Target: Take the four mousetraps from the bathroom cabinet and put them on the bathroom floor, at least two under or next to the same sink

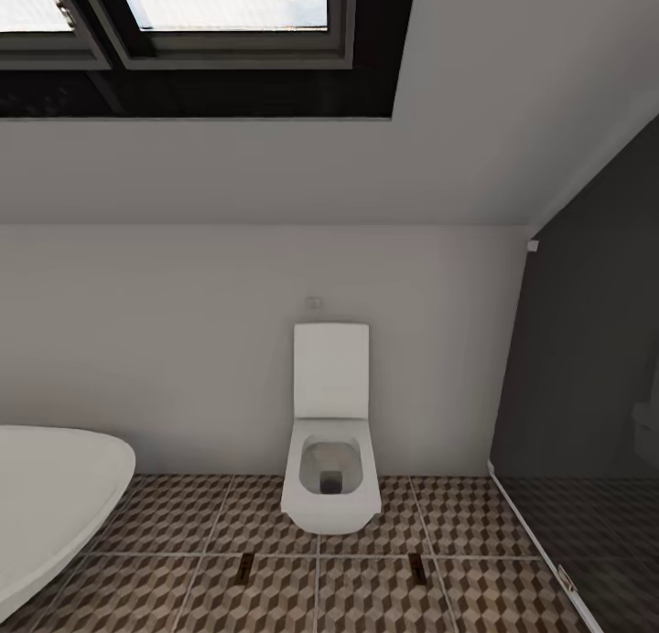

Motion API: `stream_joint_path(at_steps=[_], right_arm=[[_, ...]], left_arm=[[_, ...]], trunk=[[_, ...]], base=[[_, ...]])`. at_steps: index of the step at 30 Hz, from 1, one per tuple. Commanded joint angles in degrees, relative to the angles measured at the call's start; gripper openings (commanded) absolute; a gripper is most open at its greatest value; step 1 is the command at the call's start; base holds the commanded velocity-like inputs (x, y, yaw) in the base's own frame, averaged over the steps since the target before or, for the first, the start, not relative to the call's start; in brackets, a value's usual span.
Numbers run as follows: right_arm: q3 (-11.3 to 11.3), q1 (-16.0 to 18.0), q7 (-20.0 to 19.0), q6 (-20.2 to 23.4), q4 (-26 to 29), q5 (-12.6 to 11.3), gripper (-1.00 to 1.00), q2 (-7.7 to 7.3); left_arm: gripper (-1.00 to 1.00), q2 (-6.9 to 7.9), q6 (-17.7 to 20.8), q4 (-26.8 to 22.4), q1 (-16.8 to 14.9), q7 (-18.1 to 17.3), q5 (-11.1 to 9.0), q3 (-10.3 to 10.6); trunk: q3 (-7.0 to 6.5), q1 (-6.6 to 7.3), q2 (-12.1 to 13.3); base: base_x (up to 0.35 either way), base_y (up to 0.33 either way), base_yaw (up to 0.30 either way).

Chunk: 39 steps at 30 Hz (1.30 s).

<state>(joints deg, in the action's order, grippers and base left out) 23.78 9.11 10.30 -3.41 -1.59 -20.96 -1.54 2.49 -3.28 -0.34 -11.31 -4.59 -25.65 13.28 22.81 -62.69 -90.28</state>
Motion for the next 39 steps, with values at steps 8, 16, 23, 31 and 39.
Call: stream_joint_path(at_steps=[8,16,23,31,39], right_arm=[[0.5,-0.3,0.0,-0.9,-0.2,-0.6,1.0,0.04],[0.5,-0.4,0.0,-1.0,-0.2,-0.6,1.0,0.04],[0.5,-0.4,0.0,-1.0,-0.2,-0.6,1.0,0.04],[0.5,-0.4,0.0,-1.0,-0.2,-0.6,1.0,0.08],[0.5,-0.4,0.0,-1.0,-0.2,-0.6,1.0,0.12]], left_arm=[[1.0,-0.02,-0.3,0.1,0.1,-0.2,-0.6,0.5],[1.0,-0.03,-0.3,0.1,0.1,-0.2,-0.5,0.5],[1.0,-0.03,-0.3,0.1,0.2,-0.2,-0.5,0.5],[1.0,-0.09,-0.3,0.1,0.2,-0.2,-0.5,0.5],[1.0,-0.05,-0.3,0.1,0.2,0.2,-0.6,0.5]], trunk=[[-1.38,1.77,3.2],[-2.81,3.53,6.4],[-4.07,5.06,9.2],[-5.51,6.82,12.4],[-5.69,7.04,12.8]], base=[[0.0,0.0,0.0],[0.0,0.0,0.0],[0.0,0.0,0.0],[0.0,0.0,0.0],[0.0,0.0,0.0]])
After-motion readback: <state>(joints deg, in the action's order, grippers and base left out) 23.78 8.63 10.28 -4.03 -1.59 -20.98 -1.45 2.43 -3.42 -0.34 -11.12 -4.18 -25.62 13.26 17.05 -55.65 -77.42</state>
